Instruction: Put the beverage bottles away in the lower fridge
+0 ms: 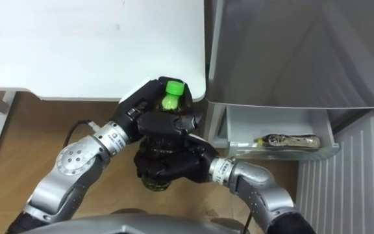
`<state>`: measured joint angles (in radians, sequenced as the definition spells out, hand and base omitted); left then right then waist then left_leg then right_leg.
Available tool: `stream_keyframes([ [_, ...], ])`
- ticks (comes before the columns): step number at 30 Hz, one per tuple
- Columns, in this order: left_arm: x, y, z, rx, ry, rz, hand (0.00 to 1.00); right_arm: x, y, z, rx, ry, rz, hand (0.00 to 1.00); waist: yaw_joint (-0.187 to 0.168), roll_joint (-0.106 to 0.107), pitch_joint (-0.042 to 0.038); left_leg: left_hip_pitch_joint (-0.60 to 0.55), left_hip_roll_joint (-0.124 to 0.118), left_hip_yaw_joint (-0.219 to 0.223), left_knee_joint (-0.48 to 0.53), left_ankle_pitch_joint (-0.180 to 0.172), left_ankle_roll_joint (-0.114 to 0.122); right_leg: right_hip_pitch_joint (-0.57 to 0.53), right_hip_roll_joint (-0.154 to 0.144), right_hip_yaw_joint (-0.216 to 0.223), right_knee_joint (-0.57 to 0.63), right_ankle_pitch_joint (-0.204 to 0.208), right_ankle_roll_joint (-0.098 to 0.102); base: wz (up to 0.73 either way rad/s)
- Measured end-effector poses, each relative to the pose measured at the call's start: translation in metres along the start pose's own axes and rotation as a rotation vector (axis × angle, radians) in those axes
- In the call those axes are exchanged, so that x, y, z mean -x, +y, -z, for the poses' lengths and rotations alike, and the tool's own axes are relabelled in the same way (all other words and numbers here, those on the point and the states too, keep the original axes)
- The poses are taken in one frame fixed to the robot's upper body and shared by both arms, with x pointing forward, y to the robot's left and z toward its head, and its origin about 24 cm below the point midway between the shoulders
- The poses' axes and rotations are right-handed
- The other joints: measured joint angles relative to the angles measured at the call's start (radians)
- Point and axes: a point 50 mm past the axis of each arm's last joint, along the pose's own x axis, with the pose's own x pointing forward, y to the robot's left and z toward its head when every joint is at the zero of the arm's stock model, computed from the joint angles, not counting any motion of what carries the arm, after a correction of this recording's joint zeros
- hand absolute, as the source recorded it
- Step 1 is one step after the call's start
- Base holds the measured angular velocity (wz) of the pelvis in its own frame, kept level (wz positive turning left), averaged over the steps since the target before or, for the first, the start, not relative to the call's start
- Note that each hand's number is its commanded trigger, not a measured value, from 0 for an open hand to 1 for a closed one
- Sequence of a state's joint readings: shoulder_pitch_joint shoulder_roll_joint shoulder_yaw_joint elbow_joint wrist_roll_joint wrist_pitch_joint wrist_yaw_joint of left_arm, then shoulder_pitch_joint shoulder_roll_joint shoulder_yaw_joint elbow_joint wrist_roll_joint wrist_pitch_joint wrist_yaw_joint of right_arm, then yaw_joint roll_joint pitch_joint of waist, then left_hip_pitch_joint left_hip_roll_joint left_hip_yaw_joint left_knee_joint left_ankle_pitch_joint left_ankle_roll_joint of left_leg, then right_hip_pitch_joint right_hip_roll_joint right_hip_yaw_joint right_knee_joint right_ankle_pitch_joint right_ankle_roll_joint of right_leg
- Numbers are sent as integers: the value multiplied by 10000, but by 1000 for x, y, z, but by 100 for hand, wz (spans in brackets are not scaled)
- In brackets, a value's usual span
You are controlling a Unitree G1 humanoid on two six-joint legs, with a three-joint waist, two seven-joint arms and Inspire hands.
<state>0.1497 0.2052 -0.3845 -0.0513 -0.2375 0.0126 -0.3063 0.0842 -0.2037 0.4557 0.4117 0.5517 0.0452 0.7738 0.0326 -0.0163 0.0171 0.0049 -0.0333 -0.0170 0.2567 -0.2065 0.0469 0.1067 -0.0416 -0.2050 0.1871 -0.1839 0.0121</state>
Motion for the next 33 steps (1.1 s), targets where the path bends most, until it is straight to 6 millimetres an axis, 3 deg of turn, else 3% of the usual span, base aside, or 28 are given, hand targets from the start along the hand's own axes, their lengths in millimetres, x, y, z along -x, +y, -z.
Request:
stream_keyframes([
  [10,0,0,0,-163,-30,-140,0,7,-1,6,-70,224,146,100,10,84,-48,-1,3,-7,-7,1,-1,2,3,3,5,0,-1,0],
  [15,1,1,-3,-87,-174,-127,0,6,-1,7,-74,308,86,100,33,37,-22,8,13,61,-43,0,-1,-22,4,72,14,0,-1,-1],
  [19,1,2,-3,-90,-193,-164,0,7,-1,7,-91,305,103,100,46,-87,54,7,20,95,-43,0,1,-24,5,95,5,1,-1,0],
  [22,0,2,-4,-108,-229,-167,0,7,-1,7,-116,275,107,100,60,-87,54,-4,17,113,-46,-5,6,-43,-1,98,1,2,0,0],
  [33,0,3,-39,50,-1893,-179,0,5,3,10,-509,323,-173,100,125,105,49,50,23,100,-140,-2,5,-50,0,109,-5,2,-1,-1],
])
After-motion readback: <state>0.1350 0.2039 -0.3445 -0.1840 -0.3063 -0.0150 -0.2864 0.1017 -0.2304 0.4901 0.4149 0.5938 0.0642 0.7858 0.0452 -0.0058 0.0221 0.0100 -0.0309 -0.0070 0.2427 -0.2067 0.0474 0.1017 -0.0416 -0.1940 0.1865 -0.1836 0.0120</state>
